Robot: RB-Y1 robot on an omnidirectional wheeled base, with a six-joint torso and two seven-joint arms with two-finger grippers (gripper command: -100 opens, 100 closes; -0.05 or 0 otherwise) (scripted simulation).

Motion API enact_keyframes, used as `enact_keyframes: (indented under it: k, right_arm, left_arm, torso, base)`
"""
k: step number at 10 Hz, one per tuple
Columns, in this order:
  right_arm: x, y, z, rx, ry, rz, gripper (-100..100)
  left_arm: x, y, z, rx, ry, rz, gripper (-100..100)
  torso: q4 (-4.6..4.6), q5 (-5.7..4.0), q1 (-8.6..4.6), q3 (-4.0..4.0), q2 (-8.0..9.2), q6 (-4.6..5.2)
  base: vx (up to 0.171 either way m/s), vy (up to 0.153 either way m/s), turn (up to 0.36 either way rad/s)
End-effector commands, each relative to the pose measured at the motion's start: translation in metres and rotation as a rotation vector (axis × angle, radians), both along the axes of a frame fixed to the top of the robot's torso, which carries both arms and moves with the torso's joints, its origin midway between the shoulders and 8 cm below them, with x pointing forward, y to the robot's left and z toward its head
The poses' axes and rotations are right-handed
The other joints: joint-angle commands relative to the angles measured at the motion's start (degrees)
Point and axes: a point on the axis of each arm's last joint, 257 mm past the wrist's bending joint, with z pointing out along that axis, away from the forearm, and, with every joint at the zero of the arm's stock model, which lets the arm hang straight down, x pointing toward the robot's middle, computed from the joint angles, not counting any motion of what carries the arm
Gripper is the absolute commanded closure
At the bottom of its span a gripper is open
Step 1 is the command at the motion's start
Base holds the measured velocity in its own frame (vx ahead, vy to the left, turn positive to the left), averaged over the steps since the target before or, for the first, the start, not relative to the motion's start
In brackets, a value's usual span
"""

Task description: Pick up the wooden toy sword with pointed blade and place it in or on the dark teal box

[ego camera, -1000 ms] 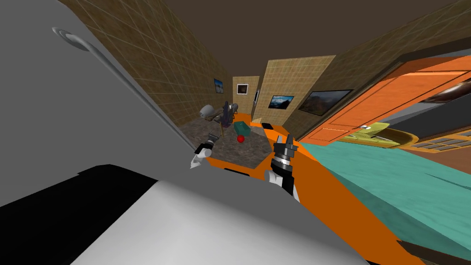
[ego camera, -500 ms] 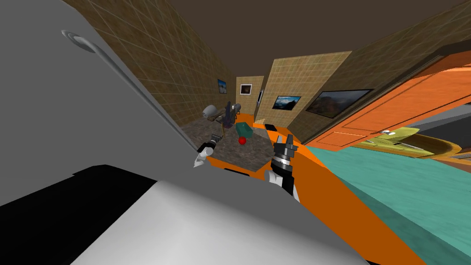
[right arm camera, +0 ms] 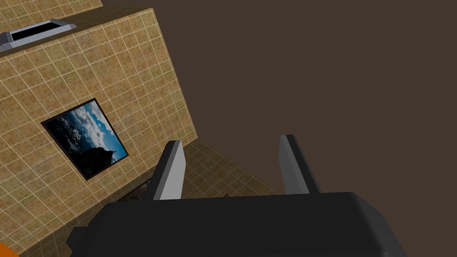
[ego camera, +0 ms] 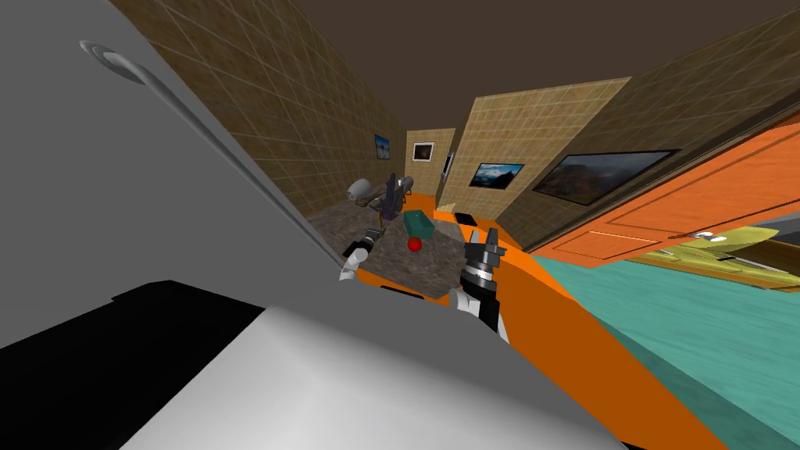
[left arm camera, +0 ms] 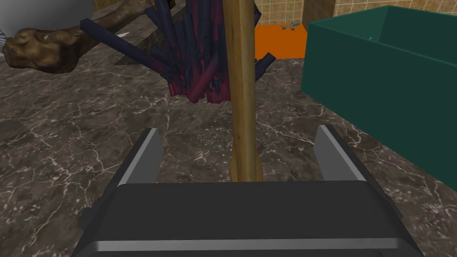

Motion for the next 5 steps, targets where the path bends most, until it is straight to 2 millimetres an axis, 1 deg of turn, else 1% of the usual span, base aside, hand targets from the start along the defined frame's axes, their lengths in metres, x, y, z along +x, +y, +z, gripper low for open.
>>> enact_keyframes:
  k: [1, 2, 3, 4, 5]
  right_arm:
    - [0.0000, 0.0000, 0.0000, 0.000, 0.000, 0.000, 0]
    - [0.0000, 0.0000, 0.0000, 0.000, 0.000, 0.000, 0]
    - [0.0000, 0.0000, 0.0001, 0.000, 0.000, 0.000, 0]
    - [0.0000, 0.0000, 0.0001, 0.000, 0.000, 0.000, 0]
    - [0.0000, 0.0000, 0.0000, 0.000, 0.000, 0.000, 0]
  left_arm:
    - [0.0023, -0.0101, 0.0027, -0.047, -0.004, -0.007, -100]
    - [0.0013, -0.0068, 0.0012, -0.030, -0.003, -0.004, -100]
    - [0.0014, -0.0076, 0.0014, -0.033, -0.003, -0.005, 0]
    - [0.0023, -0.0054, 0.0074, -0.032, -0.006, -0.011, -100]
    - [0.0021, -0.0054, 0.0048, -0.032, -0.006, -0.007, -100]
  torso:
    - [0.00, 0.00, 0.00, 0.00, 0.00, 0.00]
    - [0.00, 0.00, -0.01, 0.01, 0.03, 0.00]
    - [0.03, -0.01, -0.02, 0.09, 0.17, 0.00]
    - [0.05, -0.01, -0.03, 0.15, 0.27, 0.00]
    - [0.02, -0.03, -0.13, 0.03, 0.03, 0.00]
  base:
    - [0.077, 0.014, 0.047]
    - [0.030, 0.004, 0.005]
    - [0.006, 0.001, -0.001]
    - [0.101, -0.029, 0.039]
    - [0.064, -0.020, 0.014]
